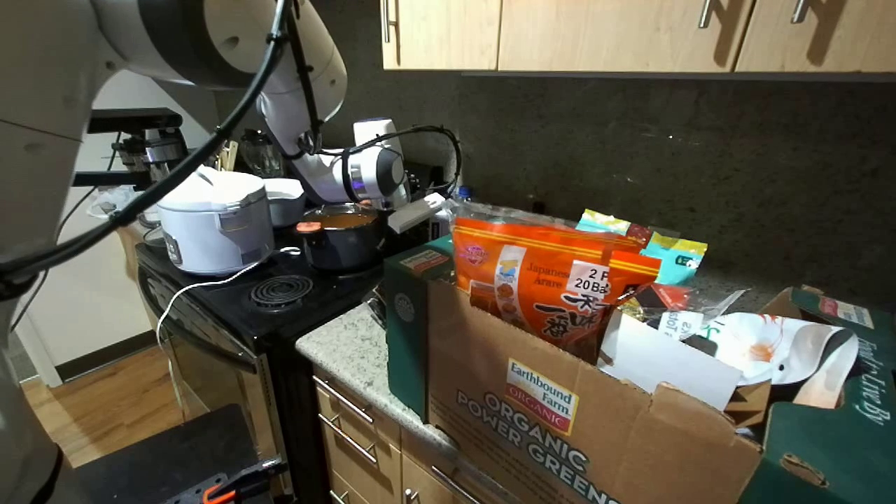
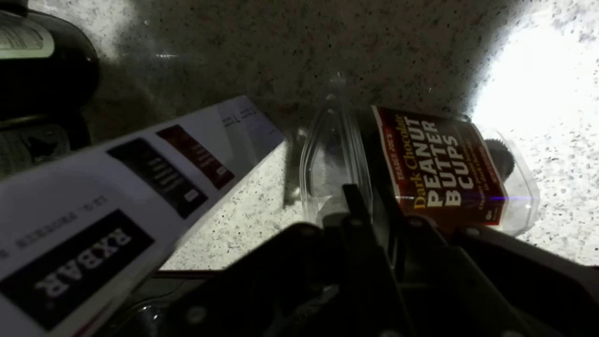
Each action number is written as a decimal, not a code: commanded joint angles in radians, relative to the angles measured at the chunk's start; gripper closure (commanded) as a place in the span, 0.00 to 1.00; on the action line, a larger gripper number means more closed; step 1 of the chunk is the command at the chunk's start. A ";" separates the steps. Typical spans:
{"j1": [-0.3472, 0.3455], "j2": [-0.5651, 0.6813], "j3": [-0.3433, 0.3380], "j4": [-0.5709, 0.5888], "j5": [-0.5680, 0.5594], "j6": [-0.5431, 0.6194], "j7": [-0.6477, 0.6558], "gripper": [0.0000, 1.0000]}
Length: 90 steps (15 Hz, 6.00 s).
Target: Put the tub of peanut butter cups in the box
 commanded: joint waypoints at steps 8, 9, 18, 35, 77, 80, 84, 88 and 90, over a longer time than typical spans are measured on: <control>0.069 -0.159 -0.029 -0.044 -0.111 -0.086 0.103 0.97; 0.073 -0.174 -0.025 -0.047 -0.122 -0.099 0.114 0.97; 0.113 -0.313 0.000 -0.061 -0.232 -0.287 0.211 0.97; 0.115 -0.528 0.057 -0.072 -0.360 -0.548 0.375 0.97; 0.028 -0.827 -0.007 -0.196 -0.397 -0.660 0.590 0.97; 0.018 -0.819 -0.017 -0.183 -0.409 -0.658 0.594 0.97; -0.009 -0.802 -0.040 -0.179 -0.434 -0.628 0.622 0.97; -0.046 -0.758 -0.060 -0.173 -0.486 -0.587 0.712 0.97; -0.063 -0.730 -0.066 -0.166 -0.527 -0.565 0.777 0.97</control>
